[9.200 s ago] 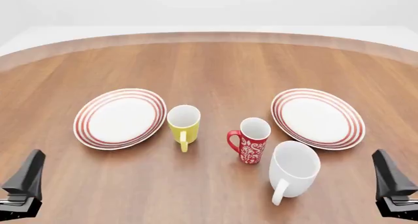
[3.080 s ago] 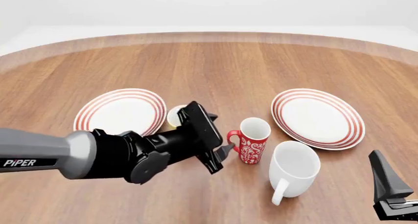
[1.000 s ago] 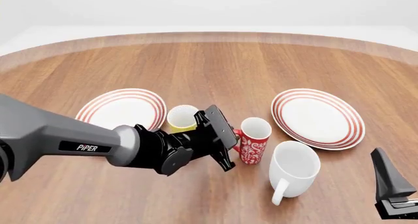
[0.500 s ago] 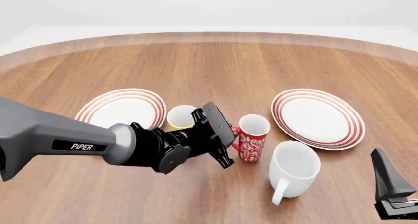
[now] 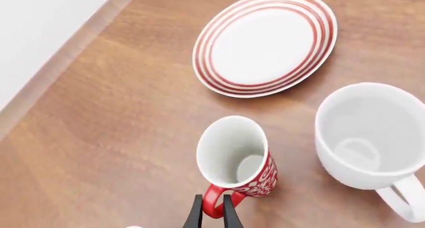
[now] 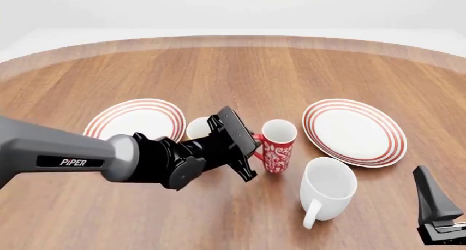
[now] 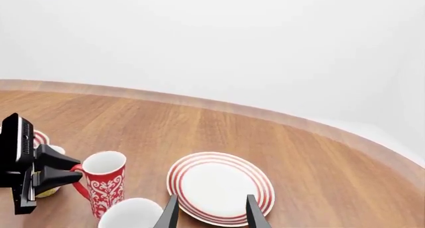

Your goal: Put the red mug on the left plate.

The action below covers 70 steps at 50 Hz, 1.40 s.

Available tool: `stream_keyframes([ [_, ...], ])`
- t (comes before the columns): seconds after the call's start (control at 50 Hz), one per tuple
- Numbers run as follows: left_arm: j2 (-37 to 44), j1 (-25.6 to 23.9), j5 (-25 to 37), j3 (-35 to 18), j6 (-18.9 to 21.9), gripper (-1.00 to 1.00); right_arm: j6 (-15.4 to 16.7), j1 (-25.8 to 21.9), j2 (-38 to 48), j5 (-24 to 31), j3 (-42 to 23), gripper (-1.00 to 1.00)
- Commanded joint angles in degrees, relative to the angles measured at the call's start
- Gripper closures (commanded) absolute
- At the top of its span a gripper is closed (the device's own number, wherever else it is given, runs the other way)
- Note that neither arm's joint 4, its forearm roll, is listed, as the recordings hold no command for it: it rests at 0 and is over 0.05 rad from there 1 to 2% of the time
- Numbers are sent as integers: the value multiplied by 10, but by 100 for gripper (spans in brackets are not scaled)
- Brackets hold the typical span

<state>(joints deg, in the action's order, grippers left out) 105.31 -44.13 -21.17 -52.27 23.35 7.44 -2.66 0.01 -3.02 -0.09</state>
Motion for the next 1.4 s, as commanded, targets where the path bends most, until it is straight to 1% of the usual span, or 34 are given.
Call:
stream_keyframes([
  [0.02, -18, 10, -2, 4, 5, 100, 1, -1, 0, -1, 0, -100],
  [1.16, -124, 56, -2, 38, 1, 100, 3, -2, 0, -1, 0, -100],
  [1.4, -148, 75, -16, 62, 0, 100, 3, -2, 0, -1, 0, -100],
])
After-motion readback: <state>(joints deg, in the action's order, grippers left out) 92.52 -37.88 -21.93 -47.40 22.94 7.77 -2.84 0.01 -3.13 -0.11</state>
